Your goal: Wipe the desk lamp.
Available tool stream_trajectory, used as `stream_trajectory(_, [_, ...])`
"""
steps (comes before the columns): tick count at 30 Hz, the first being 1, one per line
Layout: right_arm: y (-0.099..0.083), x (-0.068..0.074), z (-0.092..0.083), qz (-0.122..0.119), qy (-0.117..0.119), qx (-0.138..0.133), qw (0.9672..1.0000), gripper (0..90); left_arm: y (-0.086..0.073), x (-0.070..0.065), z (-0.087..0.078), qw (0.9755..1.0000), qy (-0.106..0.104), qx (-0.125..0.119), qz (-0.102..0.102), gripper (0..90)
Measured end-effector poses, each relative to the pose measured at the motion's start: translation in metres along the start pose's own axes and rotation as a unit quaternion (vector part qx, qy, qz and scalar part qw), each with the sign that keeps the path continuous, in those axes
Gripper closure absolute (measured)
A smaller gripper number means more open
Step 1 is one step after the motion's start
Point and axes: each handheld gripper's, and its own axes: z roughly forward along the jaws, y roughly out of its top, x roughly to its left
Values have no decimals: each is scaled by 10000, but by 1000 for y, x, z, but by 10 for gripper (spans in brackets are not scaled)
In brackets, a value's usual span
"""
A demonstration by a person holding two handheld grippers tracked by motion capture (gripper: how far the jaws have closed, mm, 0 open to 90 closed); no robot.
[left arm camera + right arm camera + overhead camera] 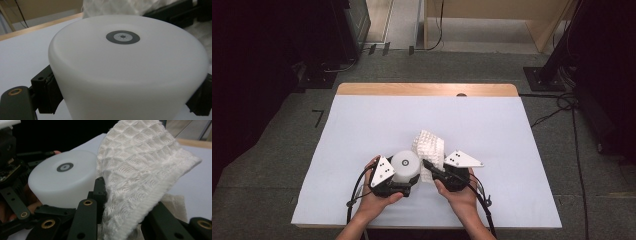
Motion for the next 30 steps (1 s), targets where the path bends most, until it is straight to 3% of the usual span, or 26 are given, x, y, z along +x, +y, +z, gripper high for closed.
stream_trajectory(5, [-5,-9,1,55,-212,75,9997,735,-4,6,1,9997,230,80,10,87])
stream_trajectory(8, [-10,-14,5,136,-265,143,9995,735,-7,10,1,9998,172,44,-71,86])
stream_trajectory(15, [-14,-22,7,200,-321,228,9990,734,-5,9,-11,9985,336,-297,-313,27])
stream_trajectory(18, [-15,-27,7,289,-364,220,9987,734,-3,-1,-12,9956,731,-346,-474,18])
stream_trajectory(19, [-16,-28,7,300,-372,210,9986,734,-2,-6,-9,9937,962,-237,-520,18])
stream_trajectory(22, [-18,-29,9,313,-363,260,9985,734,-3,-16,4,9904,1259,93,-569,20])
stream_trajectory(24, [-19,-27,11,287,-345,293,9986,734,-4,-18,6,9873,1494,110,-535,62])
stream_trajectory(27, [-20,-25,12,240,-321,323,9987,734,-4,-13,3,9895,1323,88,-582,86])
stream_trajectory(30, [-21,-24,14,253,-287,367,9986,734,-3,0,-4,9929,994,-76,-657,86])
